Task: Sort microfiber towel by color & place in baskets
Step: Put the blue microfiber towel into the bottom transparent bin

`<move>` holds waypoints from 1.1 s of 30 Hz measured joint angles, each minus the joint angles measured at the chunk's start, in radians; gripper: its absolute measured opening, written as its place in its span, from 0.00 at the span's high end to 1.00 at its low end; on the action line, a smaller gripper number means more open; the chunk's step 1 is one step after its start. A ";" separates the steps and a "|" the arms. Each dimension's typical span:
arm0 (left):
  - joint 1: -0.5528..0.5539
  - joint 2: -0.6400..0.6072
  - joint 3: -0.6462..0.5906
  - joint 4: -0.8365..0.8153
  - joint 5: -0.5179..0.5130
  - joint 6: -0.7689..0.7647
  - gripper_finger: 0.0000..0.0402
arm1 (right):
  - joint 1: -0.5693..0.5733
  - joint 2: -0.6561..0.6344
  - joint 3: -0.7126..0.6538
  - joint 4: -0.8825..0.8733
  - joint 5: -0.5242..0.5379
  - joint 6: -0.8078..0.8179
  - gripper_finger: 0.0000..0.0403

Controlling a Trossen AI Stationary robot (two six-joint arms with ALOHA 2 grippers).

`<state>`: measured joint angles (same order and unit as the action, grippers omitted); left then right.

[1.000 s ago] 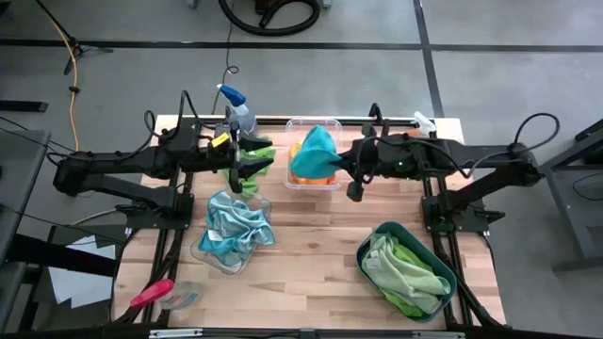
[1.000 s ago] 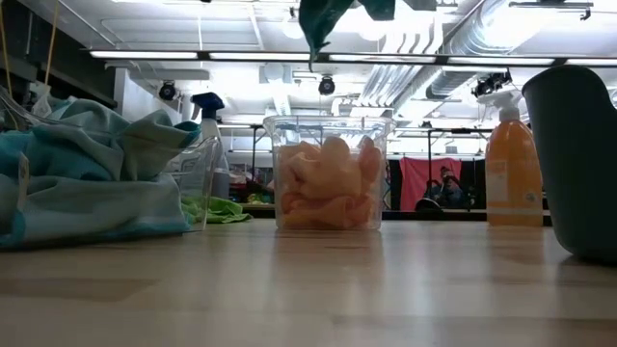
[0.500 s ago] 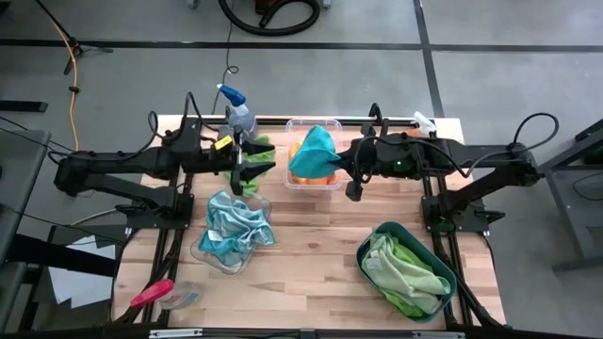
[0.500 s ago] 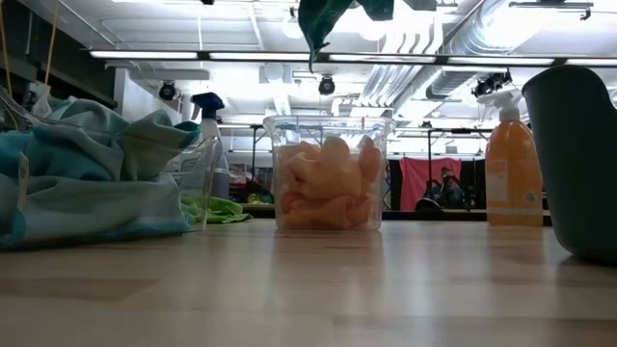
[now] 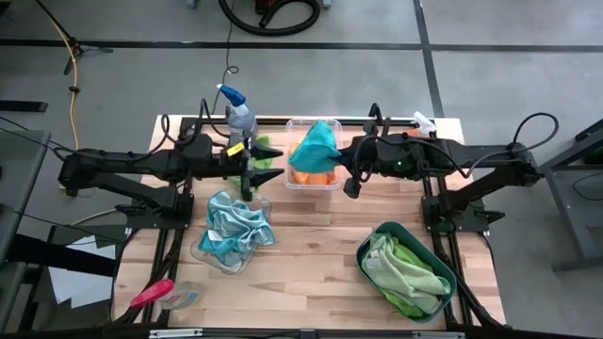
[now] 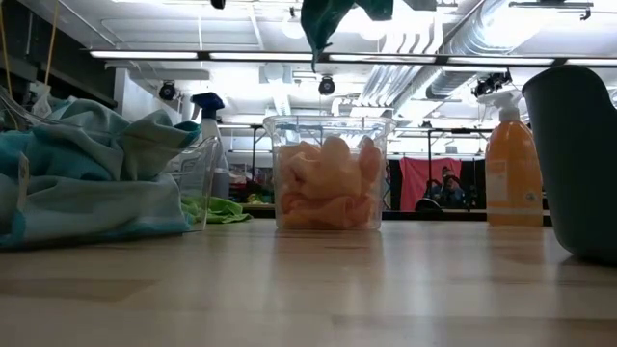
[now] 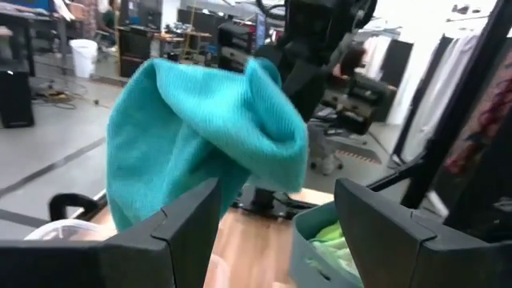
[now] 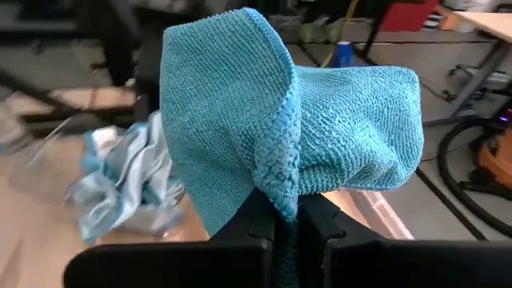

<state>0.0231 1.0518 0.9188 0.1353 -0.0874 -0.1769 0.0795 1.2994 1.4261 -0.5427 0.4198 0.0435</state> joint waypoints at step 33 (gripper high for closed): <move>0.001 0.170 0.001 0.254 0.075 0.118 0.50 | 0.046 0.114 0.000 0.259 -0.148 -0.102 0.98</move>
<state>0.0238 1.2217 0.9195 0.3891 -0.0124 -0.0586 0.1253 1.4136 1.4262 -0.2836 0.2718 -0.0586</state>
